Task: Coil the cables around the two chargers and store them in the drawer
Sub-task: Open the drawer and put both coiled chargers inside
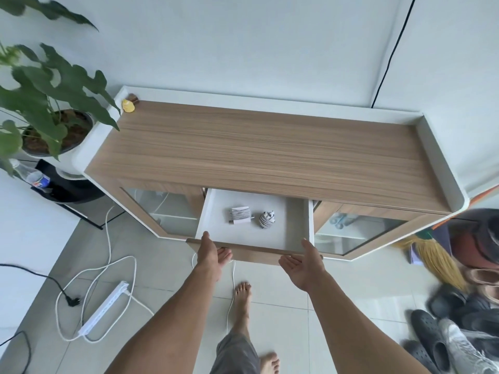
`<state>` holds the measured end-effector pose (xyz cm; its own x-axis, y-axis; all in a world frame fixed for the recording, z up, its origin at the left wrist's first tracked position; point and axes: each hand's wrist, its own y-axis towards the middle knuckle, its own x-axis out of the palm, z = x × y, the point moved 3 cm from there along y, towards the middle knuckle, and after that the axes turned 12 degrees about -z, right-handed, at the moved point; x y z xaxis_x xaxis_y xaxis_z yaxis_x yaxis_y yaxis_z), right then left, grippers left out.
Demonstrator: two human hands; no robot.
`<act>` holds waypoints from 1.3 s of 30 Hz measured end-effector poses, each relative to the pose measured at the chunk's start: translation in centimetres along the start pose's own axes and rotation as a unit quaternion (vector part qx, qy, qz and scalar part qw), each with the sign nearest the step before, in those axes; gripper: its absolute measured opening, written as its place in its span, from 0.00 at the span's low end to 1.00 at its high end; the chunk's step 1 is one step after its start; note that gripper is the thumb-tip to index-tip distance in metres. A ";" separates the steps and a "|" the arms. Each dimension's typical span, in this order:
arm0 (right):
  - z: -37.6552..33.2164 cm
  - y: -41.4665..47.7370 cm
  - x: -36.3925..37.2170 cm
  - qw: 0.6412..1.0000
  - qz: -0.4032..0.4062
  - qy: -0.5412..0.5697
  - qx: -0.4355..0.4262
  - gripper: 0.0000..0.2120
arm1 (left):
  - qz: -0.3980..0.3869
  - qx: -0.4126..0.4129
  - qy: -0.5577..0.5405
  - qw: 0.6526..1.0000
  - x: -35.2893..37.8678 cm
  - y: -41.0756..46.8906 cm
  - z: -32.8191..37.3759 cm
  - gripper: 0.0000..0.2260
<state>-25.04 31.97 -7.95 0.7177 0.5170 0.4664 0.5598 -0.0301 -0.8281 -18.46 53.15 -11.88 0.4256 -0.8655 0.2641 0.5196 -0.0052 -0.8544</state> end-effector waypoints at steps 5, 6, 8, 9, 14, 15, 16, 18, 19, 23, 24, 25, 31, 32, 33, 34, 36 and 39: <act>-1.5 1.1 1.3 1.000 0.002 -0.012 0.001 0.28 | -0.006 0.000 0.010 1.000 1.5 1.2 1.6 0.28; -1.8 1.4 1.5 1.000 0.005 -0.014 0.000 0.29 | -0.004 -0.003 0.022 1.000 1.8 1.4 1.8 0.27; -2.4 2.1 1.9 1.000 0.007 -0.019 -0.001 0.31 | 0.002 -0.004 0.051 0.999 2.5 2.2 2.3 0.26; -2.6 2.4 2.1 1.000 0.010 -0.019 -0.001 0.31 | 0.004 -0.001 0.069 0.998 2.8 2.6 2.5 0.24; -4.2 4.5 3.5 0.999 0.036 -0.022 -0.004 0.29 | 0.009 0.004 0.104 0.995 4.5 4.5 3.9 0.20; -4.5 4.9 3.9 0.999 0.038 -0.024 -0.004 0.28 | 0.008 0.004 0.104 0.995 4.9 4.9 4.3 0.18; -4.8 5.3 4.3 0.999 0.040 -0.028 -0.003 0.28 | 0.007 0.002 0.105 0.994 5.3 5.2 4.6 0.17; -5.4 6.2 5.1 0.998 0.049 -0.036 -0.002 0.26 | 0.011 -0.002 0.112 0.994 6.0 5.9 5.2 0.17; -5.7 6.7 5.6 0.998 0.055 -0.039 -0.003 0.25 | 0.015 -0.004 0.115 0.993 6.3 6.3 5.6 0.18; -7.0 8.8 7.0 0.997 0.070 -0.043 -0.004 0.20 | 0.028 0.000 0.115 0.993 7.8 8.4 6.7 0.20; -7.2 9.4 7.2 0.996 0.072 -0.043 -0.005 0.19 | 0.032 0.004 0.114 0.993 8.1 8.8 6.9 0.21; -7.5 9.9 7.4 0.996 0.075 -0.043 -0.006 0.19 | 0.036 0.006 0.115 0.993 8.4 9.2 7.1 0.22; -9.1 12.4 8.9 0.993 0.107 -0.047 -0.022 0.14 | 0.041 0.015 0.114 0.993 10.3 10.6 8.9 0.25; -9.3 12.7 9.2 0.992 0.112 -0.048 -0.025 0.15 | 0.041 0.016 0.117 0.992 10.5 10.8 9.3 0.25; -9.4 13.0 9.5 0.991 0.118 -0.048 -0.030 0.17 | 0.041 0.016 0.119 0.992 10.8 11.0 9.6 0.25; -9.6 13.2 9.6 0.990 0.124 -0.049 -0.034 0.18 | 0.041 0.016 0.118 0.992 10.9 11.2 9.8 0.25; -9.7 13.8 9.9 0.988 0.144 -0.056 -0.030 0.15 | 0.046 0.009 0.115 0.992 10.9 11.9 10.0 0.25; -9.7 14.0 10.2 0.982 0.178 -0.054 -0.022 0.10 | 0.057 0.003 0.123 0.991 10.8 12.3 10.2 0.27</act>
<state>-5.83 28.50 -11.81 0.8245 0.5546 0.1119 0.3005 -0.2617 -0.9172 0.09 48.79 -14.98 0.2891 -0.9560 0.0490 0.4842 0.1019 -0.8690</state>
